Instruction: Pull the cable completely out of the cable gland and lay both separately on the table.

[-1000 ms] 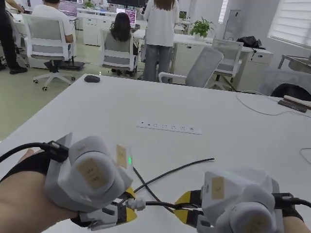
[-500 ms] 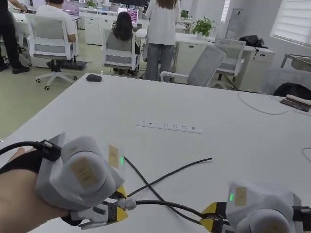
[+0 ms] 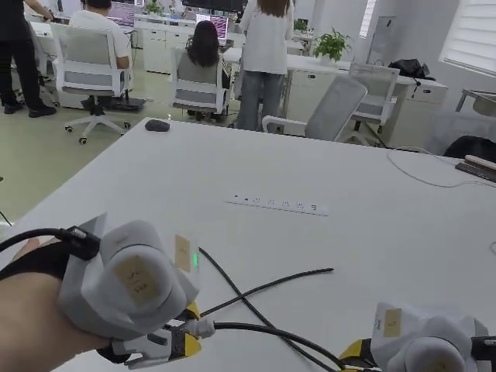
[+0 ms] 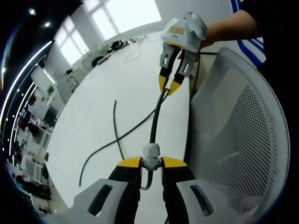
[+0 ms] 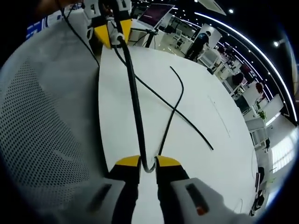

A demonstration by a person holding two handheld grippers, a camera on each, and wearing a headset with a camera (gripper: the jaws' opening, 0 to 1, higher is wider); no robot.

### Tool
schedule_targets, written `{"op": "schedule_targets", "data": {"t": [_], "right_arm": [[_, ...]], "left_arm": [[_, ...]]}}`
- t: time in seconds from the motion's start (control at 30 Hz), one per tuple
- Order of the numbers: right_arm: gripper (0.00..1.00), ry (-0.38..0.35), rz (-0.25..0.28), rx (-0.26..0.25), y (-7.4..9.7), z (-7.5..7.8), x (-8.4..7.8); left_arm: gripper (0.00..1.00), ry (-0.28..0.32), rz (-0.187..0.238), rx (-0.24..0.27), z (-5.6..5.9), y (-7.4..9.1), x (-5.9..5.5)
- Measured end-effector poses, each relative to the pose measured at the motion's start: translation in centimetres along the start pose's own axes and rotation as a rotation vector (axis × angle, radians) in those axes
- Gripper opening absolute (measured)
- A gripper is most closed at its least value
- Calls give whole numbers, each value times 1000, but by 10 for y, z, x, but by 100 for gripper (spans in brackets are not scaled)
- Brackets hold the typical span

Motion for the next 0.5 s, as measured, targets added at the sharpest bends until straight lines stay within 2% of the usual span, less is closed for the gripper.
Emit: {"op": "schedule_targets", "data": {"t": [0.07,0.1,0.13,0.17,0.23,0.3,0.4,0.5], "right_arm": [[16,-2,23,20,5,-3,14],[15,1,54,26,7,-5,25],[15,0,67,27,8,-6,29],[15,-18,113,37,9,-9,41],[16,-37,168,67,10,-14,59],[17,-37,198,81,9,-19,72],[17,-36,229,117,7,-25,86],[17,9,223,156,5,-33,94]], "left_arm": [[17,-6,-1,-2,1,-1,1],[17,-10,-1,-2,1,-1,3],[17,-10,-1,-3,2,-1,3],[17,-11,0,-5,2,-2,4],[17,-16,-2,-10,5,-4,6],[17,-27,-5,-14,7,-6,8],[17,-38,-1,-24,11,-8,12],[17,-41,11,-28,13,-9,16]]}}
Point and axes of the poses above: the centre of the closed fingertips' face, and the gripper's own axes: y roughly backward along the fingers, z roughly to its right, x roughly out of its top, the point moved 7 cm from there along y, roughly backward along the fingers, and after that the axes turned 2 degrees about -x, right-handed, at the moved point
